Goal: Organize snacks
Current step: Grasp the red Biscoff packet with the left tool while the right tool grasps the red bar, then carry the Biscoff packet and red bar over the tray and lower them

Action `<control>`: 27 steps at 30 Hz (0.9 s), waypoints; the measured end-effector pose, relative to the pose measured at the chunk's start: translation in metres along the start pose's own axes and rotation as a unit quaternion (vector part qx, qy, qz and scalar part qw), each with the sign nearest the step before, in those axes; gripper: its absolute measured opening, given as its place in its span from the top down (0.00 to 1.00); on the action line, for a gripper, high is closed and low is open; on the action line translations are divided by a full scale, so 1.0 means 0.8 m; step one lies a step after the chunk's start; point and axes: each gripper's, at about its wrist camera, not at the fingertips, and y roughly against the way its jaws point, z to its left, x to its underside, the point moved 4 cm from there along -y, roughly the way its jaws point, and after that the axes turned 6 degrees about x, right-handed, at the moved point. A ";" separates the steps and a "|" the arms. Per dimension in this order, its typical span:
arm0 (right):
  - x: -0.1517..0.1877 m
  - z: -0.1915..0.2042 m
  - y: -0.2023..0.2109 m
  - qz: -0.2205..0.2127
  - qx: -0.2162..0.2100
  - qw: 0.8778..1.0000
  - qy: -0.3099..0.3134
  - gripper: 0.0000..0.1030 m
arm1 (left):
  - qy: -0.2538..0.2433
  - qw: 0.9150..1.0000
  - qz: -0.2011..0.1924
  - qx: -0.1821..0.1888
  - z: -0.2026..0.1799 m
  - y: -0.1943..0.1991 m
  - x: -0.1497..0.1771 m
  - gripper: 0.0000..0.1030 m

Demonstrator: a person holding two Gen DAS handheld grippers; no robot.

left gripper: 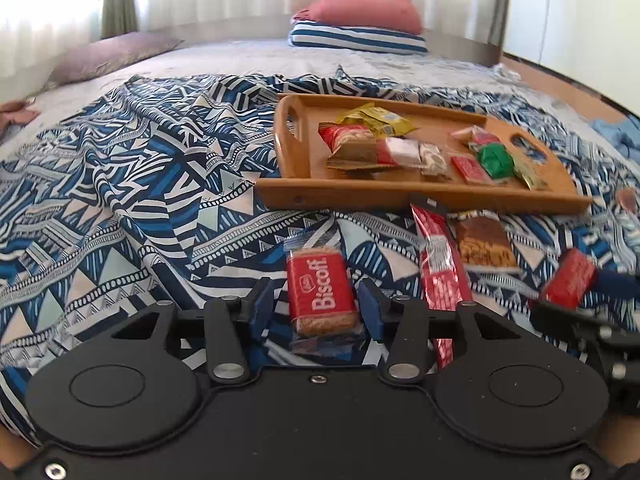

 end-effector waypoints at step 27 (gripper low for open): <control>-0.041 -0.023 -0.008 -0.029 0.044 0.999 -0.003 0.33 | -0.009 0.999 -0.046 0.010 -0.025 0.011 -0.063 0.70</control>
